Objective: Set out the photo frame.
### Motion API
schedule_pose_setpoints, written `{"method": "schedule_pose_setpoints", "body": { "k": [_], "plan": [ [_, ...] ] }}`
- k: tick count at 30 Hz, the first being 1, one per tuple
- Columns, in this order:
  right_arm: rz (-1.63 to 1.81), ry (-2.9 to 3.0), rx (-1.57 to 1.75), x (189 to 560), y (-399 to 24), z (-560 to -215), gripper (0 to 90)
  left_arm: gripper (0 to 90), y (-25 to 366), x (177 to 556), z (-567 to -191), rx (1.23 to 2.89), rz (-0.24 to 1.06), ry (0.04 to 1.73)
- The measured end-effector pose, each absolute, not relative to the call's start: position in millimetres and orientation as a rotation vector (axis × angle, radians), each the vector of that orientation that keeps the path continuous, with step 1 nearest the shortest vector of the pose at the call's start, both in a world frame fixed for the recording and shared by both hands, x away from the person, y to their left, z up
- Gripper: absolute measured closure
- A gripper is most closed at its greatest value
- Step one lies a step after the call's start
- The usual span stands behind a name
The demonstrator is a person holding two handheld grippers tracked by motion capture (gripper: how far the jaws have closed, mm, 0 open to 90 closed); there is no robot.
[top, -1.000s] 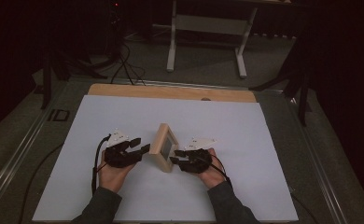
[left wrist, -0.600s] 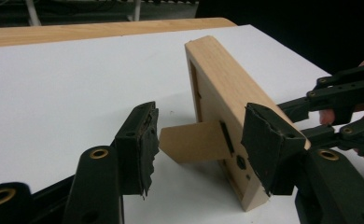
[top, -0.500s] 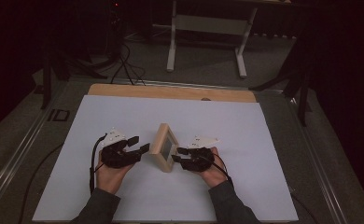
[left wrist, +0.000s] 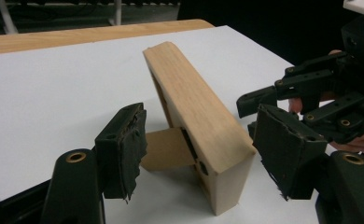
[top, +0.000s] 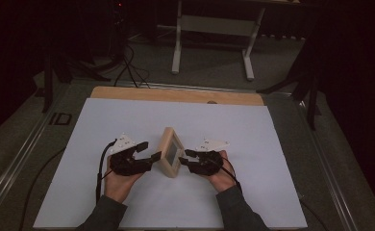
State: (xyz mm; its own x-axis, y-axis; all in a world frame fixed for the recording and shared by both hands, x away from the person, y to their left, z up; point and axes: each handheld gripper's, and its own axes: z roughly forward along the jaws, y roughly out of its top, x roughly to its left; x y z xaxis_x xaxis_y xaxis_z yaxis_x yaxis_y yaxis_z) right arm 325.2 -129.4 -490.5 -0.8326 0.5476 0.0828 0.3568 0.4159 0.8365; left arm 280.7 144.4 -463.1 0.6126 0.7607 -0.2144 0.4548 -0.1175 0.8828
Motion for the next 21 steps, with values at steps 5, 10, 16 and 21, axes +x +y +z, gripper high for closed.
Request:
{"method": "schedule_pose_setpoints", "body": {
  "k": [5, 10, 16, 21],
  "plan": [
    [1.395, 2.444, 0.805, 326, -133, -486, 57.8, 32.4, 136, 282, -467, 1.778, 0.345, 1.000],
    [1.401, 2.427, 0.805, 325, -135, -483, 57.4, 31.8, 129, 284, -472, 1.797, 0.342, 1.015],
    [1.409, 2.416, 0.809, 326, -136, -481, 56.9, 32.7, 124, 286, -477, 1.806, 0.327, 1.044],
    [1.418, 2.407, 0.810, 325, -137, -479, 56.9, 37.2, 120, 289, -480, 1.814, 0.316, 1.055]
  ]
}}
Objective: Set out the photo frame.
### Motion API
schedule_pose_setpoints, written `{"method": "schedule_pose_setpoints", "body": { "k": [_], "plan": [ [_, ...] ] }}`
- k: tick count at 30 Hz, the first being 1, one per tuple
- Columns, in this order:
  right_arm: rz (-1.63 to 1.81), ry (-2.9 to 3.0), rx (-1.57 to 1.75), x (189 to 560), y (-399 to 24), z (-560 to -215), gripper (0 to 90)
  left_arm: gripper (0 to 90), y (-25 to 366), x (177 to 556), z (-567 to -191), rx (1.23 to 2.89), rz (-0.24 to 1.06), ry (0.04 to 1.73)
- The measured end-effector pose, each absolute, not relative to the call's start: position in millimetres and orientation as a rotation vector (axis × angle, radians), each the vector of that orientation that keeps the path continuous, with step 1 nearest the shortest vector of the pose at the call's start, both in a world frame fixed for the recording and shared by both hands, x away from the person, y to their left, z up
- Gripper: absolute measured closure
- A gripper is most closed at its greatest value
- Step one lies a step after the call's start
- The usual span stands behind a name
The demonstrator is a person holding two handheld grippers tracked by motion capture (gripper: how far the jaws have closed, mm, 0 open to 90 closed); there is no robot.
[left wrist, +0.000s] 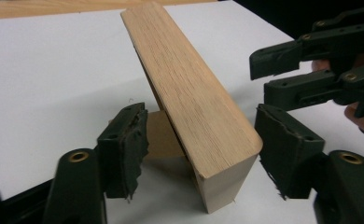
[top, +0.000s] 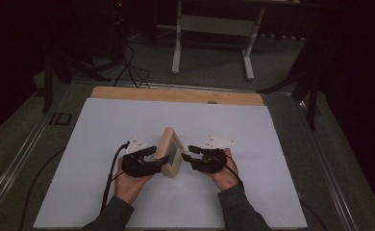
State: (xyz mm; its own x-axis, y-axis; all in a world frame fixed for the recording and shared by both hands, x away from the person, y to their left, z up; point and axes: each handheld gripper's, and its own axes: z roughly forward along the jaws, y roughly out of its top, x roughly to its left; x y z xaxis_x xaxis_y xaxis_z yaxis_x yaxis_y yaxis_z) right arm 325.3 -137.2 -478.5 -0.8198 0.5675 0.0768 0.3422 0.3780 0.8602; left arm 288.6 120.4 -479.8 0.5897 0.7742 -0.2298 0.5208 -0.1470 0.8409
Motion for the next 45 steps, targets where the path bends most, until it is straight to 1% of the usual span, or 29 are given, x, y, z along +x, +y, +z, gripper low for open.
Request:
{"method": "schedule_pose_setpoints", "body": {
  "k": [7, 9, 11, 19, 26, 33, 37, 41, 45],
  "plan": [
    [1.432, 2.393, 0.804, 324, -138, -474, 56.6, 44.8, 117, 290, -481, 1.822, 0.293, 1.061],
    [1.432, 2.392, 0.803, 324, -138, -474, 56.6, 45.3, 117, 290, -481, 1.824, 0.290, 1.058],
    [1.435, 2.389, 0.801, 324, -138, -473, 56.6, 48.3, 117, 290, -481, 1.824, 0.284, 1.055],
    [1.441, 2.375, 0.800, 323, -138, -471, 56.5, 49.9, 116, 290, -481, 1.827, 0.272, 1.061],
    [1.459, 2.343, 0.813, 322, -141, -467, 56.6, 54.9, 114, 289, -480, 1.831, 0.267, 1.051],
    [1.473, 2.316, 0.822, 323, -145, -464, 56.7, 56.2, 112, 287, -479, 1.843, 0.278, 1.035],
    [1.479, 2.294, 0.834, 323, -149, -462, 57.3, 59.4, 109, 285, -479, 1.853, 0.297, 1.014],
    [1.491, 2.272, 0.835, 323, -151, -460, 59.3, 59.6, 105, 283, -478, 1.869, 0.320, 0.996],
    [1.501, 2.249, 0.838, 323, -153, -459, 66.6, 59.7, 102, 281, -478, 1.882, 0.338, 0.976]
  ]
}}
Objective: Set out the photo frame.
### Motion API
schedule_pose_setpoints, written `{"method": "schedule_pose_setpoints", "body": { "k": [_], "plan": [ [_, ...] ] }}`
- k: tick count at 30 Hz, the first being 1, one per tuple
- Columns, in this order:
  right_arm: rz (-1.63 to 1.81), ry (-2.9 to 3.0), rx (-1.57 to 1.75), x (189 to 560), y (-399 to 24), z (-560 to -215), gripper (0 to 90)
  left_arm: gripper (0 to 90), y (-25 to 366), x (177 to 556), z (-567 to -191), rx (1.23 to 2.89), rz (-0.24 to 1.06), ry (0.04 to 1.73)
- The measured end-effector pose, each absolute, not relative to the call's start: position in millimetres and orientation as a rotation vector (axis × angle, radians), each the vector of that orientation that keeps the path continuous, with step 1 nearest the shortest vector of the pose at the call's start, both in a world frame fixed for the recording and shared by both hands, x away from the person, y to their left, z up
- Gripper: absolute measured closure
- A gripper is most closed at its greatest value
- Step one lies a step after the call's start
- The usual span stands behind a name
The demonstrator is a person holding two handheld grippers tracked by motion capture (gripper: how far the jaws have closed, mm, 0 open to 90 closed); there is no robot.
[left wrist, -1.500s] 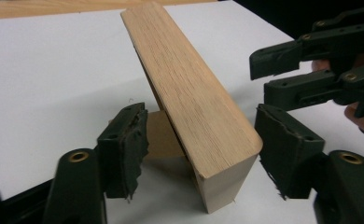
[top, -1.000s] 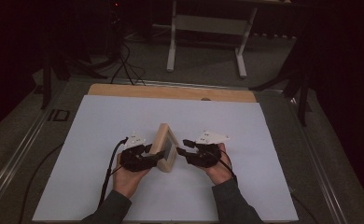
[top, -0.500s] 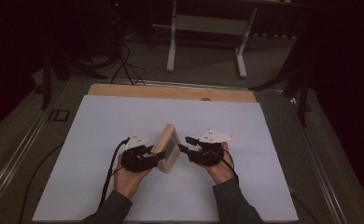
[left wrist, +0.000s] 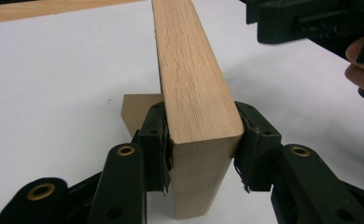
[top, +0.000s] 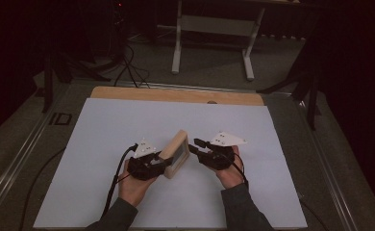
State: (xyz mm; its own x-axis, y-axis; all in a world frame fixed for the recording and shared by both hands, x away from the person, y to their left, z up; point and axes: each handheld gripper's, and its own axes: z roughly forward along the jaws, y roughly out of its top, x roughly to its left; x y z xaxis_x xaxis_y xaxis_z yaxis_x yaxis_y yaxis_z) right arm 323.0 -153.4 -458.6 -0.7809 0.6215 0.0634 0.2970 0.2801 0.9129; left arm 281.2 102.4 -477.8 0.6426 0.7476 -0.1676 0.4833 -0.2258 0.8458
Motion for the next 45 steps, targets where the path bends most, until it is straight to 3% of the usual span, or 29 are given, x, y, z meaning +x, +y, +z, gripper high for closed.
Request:
{"method": "schedule_pose_setpoints", "body": {
  "k": [12, 26, 45],
  "plan": [
    [1.487, 2.170, 0.840, 321, -157, -455, 88.9, 60.0, 87, 271, -478, 1.957, 0.429, 0.856],
    [1.459, 2.161, 0.833, 321, -151, -458, 89.6, 60.0, 79, 258, -478, 2.003, 0.432, 0.727],
    [1.415, 2.153, 0.842, 329, -141, -459, 89.8, 59.8, 81, 258, -478, 2.022, 0.417, 0.698]
  ]
}}
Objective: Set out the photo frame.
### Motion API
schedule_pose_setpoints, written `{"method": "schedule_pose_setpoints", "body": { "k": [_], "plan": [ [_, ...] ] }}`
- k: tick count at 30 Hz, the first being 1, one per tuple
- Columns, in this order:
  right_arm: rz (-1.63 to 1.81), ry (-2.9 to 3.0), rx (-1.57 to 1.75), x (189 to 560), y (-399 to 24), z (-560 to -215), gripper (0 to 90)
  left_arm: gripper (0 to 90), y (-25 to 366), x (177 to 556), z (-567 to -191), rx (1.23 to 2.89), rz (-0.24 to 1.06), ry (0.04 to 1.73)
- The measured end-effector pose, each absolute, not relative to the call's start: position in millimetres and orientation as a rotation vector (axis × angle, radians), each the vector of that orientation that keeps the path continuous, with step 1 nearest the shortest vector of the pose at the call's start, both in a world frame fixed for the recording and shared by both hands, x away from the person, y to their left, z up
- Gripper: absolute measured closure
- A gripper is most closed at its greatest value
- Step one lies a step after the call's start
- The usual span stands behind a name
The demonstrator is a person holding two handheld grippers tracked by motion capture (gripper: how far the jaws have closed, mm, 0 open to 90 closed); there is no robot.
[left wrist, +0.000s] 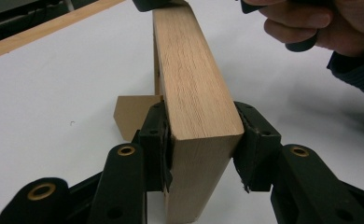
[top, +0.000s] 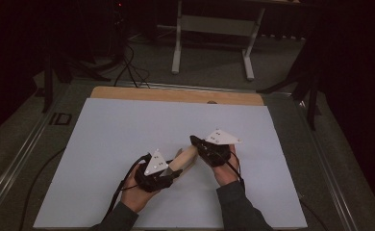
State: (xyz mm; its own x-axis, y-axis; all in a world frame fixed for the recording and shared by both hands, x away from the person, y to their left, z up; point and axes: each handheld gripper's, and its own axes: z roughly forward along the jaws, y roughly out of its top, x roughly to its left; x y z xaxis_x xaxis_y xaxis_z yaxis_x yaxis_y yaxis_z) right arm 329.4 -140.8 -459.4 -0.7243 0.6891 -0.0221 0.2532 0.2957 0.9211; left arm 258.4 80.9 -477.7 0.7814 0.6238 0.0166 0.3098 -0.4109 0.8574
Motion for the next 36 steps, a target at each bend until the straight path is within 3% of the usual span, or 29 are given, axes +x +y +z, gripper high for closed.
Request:
{"method": "schedule_pose_setpoints", "body": {
  "k": [13, 21, 28, 36],
  "plan": [
    [1.403, 2.163, 0.863, 328, -147, -457, 89.8, 53.0, 92, 269, -480, 1.988, 0.457, 0.840],
    [1.392, 2.172, 0.876, 326, -150, -457, 89.8, 52.3, 96, 276, -485, 1.971, 0.506, 0.951],
    [1.392, 2.182, 0.883, 326, -151, -457, 89.4, 53.7, 95, 277, -487, 1.969, 0.496, 0.948],
    [1.472, 2.186, 0.853, 325, -159, -450, 74.6, 53.5, 96, 278, -487, 1.962, 0.484, 0.948]
  ]
}}
